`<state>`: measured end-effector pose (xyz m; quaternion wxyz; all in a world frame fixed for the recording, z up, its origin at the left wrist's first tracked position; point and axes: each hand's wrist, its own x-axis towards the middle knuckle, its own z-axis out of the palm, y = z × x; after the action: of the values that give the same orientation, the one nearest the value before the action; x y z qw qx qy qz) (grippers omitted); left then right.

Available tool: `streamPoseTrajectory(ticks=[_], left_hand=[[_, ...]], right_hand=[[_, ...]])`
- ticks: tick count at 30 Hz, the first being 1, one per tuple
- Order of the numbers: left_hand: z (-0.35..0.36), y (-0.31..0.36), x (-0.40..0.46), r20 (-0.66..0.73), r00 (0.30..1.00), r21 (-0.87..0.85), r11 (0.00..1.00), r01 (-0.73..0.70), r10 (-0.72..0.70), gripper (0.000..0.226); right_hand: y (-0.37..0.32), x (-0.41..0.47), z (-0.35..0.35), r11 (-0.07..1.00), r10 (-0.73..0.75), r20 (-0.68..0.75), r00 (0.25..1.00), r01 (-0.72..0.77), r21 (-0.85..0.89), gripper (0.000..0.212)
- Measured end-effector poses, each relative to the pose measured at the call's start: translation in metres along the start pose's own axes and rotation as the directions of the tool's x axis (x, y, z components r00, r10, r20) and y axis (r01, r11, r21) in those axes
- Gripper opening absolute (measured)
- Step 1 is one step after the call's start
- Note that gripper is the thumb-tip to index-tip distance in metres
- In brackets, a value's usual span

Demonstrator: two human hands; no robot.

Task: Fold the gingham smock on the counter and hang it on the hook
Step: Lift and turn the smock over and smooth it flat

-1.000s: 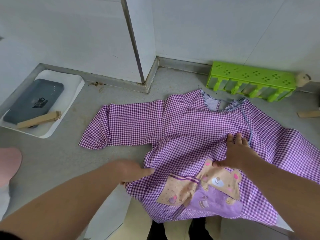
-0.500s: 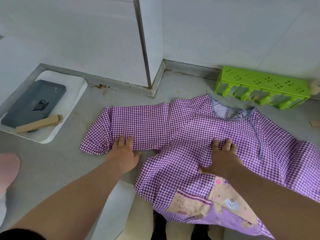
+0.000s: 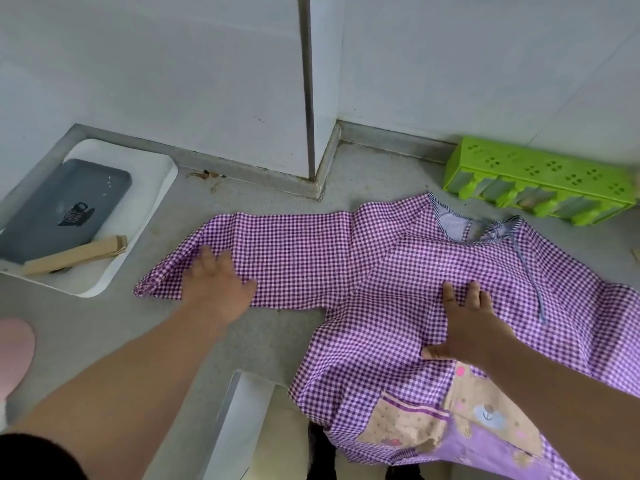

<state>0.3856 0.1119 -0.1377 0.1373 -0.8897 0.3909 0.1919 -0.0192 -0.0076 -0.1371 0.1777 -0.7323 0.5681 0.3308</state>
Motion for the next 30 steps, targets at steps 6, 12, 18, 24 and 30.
streamPoseTrajectory(ticks=[6, 12, 18, 24, 30], left_hand=[[0.041, 0.064, -0.053, 0.127, 0.844, 0.1, 0.84, -0.534, 0.521, 0.085], [0.03, 0.044, -0.015, 0.15, 0.904, 0.16, 0.892, -0.423, 0.401, 0.082], [0.006, 0.057, -0.039, -0.05, 0.77, 0.163, 0.766, -0.622, 0.636, 0.071], [0.045, 0.096, -0.087, 0.248, 0.681, 0.206, 0.65, -0.732, 0.689, 0.113], [0.035, 0.109, -0.092, 0.328, 0.799, 0.42, 0.68, -0.601, 0.504, 0.146]], right_hand=[[0.004, -0.006, -0.001, 0.999, -0.044, -0.047, 0.998, 0.044, -0.01, 0.149], [0.003, -0.021, 0.015, 0.993, -0.11, -0.116, 0.987, 0.113, 0.017, 0.139], [0.006, -0.013, 0.013, 0.987, -0.156, -0.085, 0.984, 0.151, -0.056, 0.151], [0.035, -0.022, 0.018, 0.979, -0.172, -0.215, 0.961, 0.192, 0.073, 0.131], [0.072, -0.044, 0.049, 0.979, 0.134, -0.202, 0.97, -0.098, 0.176, 0.134]])
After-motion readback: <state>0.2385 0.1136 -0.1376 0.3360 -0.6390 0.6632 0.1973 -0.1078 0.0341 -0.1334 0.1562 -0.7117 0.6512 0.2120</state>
